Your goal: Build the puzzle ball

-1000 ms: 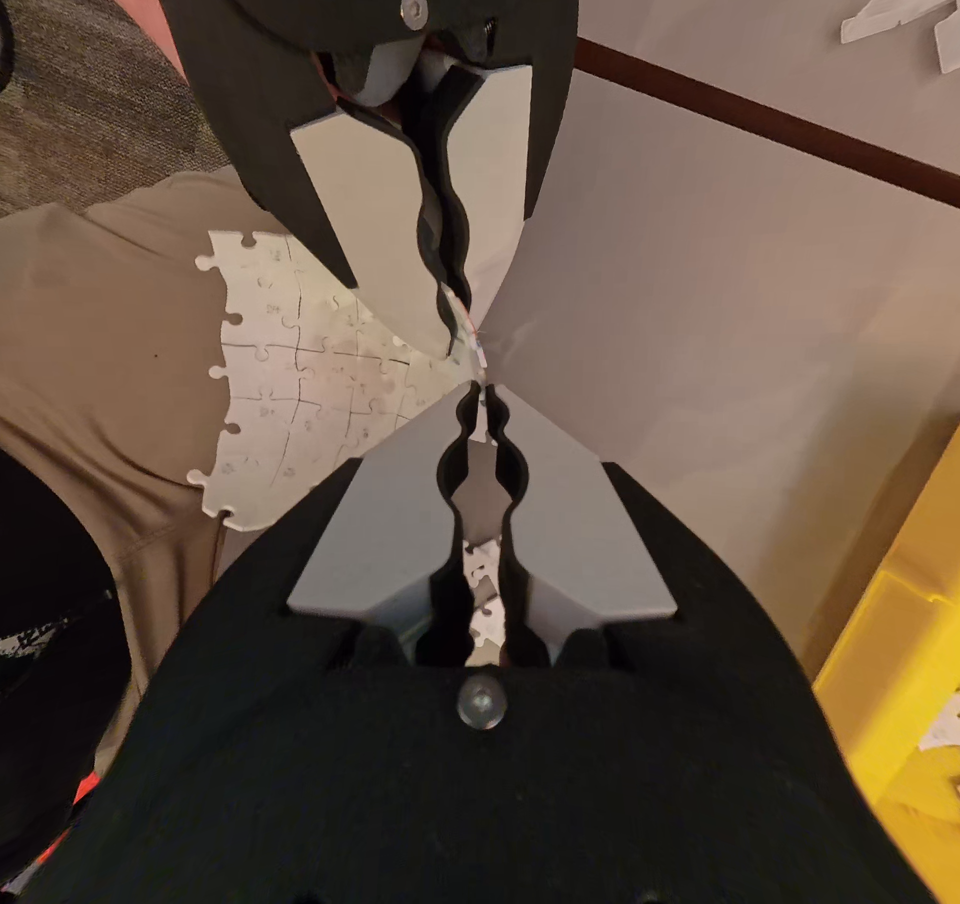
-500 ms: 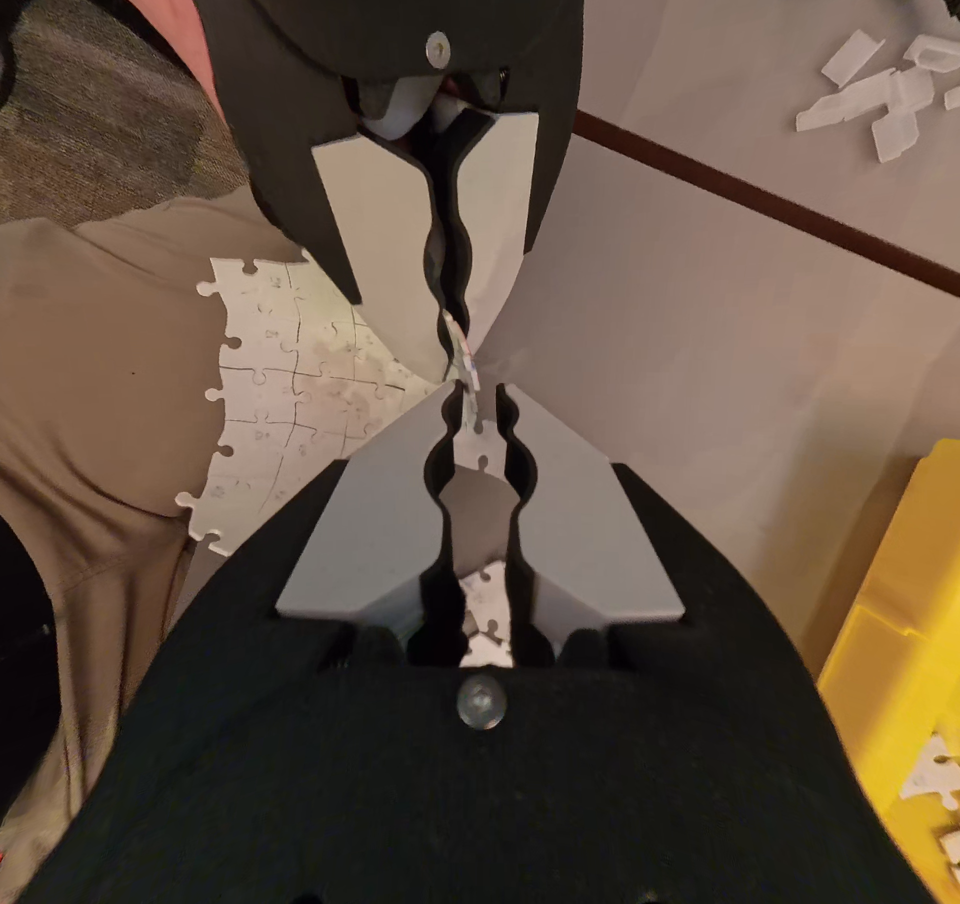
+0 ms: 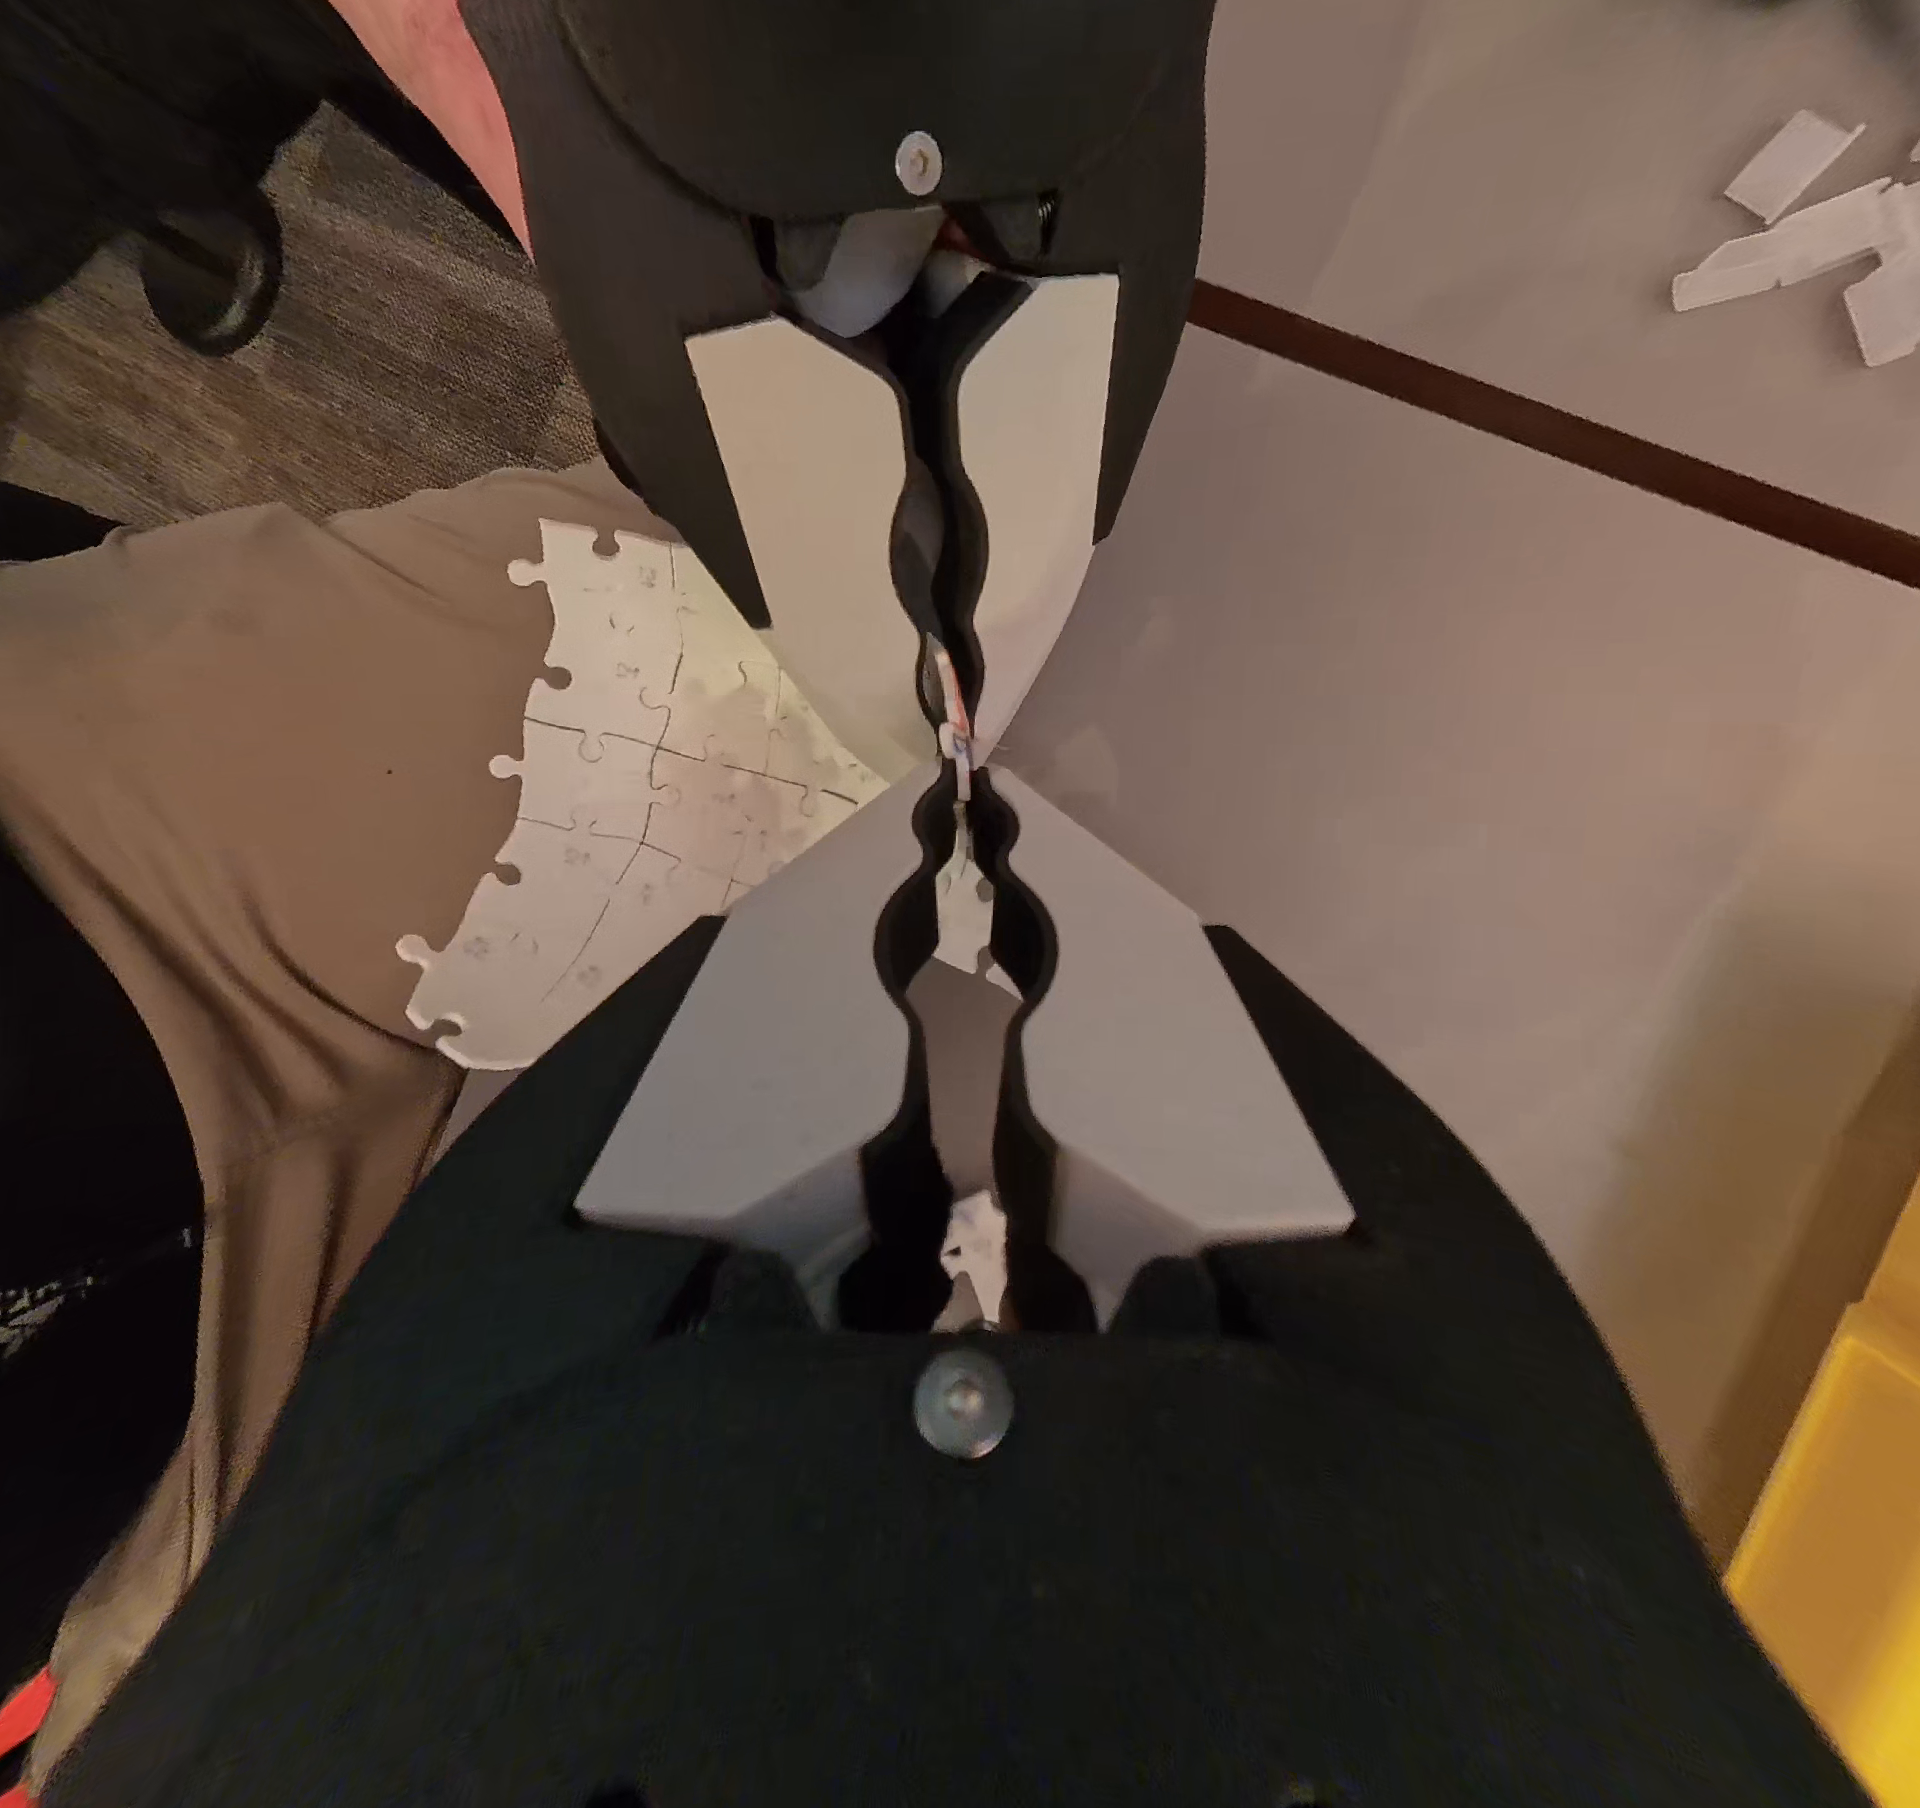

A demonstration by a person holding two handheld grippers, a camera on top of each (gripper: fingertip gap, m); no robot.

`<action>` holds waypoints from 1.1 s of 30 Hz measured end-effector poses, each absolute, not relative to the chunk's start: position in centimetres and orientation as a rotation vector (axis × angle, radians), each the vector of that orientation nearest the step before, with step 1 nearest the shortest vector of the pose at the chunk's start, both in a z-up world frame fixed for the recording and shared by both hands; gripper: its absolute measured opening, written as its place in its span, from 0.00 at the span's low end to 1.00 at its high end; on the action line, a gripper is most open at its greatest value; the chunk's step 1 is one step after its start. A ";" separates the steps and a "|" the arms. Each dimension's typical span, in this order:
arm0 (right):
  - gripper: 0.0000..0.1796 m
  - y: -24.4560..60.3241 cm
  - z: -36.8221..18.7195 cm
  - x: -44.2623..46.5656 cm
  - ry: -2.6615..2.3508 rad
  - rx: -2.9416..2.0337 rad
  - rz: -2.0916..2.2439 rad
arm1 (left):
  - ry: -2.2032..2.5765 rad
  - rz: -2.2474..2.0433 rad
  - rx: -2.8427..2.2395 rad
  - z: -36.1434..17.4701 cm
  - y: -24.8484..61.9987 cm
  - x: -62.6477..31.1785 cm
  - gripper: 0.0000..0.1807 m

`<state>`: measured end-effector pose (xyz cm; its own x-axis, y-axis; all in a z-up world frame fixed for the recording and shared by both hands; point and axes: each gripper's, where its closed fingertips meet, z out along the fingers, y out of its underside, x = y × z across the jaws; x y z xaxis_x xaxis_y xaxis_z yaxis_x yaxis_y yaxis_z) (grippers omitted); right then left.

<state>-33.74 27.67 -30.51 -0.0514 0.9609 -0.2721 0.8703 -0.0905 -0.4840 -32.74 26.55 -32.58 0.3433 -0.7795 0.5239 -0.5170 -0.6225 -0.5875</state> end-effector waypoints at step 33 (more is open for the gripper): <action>0.00 27.7 -30.4 -33.7 -1.957 -2.057 0.891 | 0.994 -1.146 -2.600 -33.2 23.5 -36.3 0.03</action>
<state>-33.72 27.71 -30.39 -0.0374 0.9524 -0.3027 0.8536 -0.1270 -0.5052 -36.31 23.46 -33.23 0.4943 -0.6178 0.6115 -0.5181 -0.7743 -0.3635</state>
